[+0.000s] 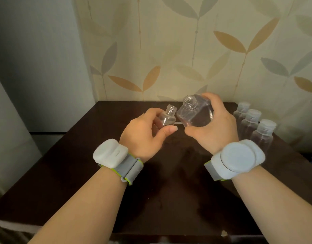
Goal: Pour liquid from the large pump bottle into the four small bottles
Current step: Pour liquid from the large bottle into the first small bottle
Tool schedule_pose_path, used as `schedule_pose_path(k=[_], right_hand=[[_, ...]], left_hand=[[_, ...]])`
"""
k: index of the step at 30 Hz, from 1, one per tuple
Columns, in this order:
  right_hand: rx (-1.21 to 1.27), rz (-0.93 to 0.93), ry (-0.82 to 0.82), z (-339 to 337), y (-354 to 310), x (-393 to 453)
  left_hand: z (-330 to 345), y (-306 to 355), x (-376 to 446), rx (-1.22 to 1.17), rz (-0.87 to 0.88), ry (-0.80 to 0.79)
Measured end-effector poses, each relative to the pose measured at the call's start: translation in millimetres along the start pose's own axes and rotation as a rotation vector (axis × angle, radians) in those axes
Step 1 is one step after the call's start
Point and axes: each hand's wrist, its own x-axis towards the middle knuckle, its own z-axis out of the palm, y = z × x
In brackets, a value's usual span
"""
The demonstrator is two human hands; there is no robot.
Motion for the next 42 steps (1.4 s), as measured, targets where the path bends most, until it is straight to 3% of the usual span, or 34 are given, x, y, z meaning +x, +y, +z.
schedule_pose_path(k=[11, 17, 42], right_hand=[[0.052, 0.0, 0.03, 0.1, 12.0, -9.1], [0.045, -0.012, 0.031, 0.7, 11.1, -11.1], [-0.007, -0.058, -0.067, 0.9, 6.0, -16.7]], left_hand=[[-2.8, 0.8, -12.7, -0.04, 0.045, -0.084], [-1.6, 1.4, -14.9, -0.062, -0.032, -0.093], [-1.8, -2.3, -15.1, -0.149, 0.019, -0.169]])
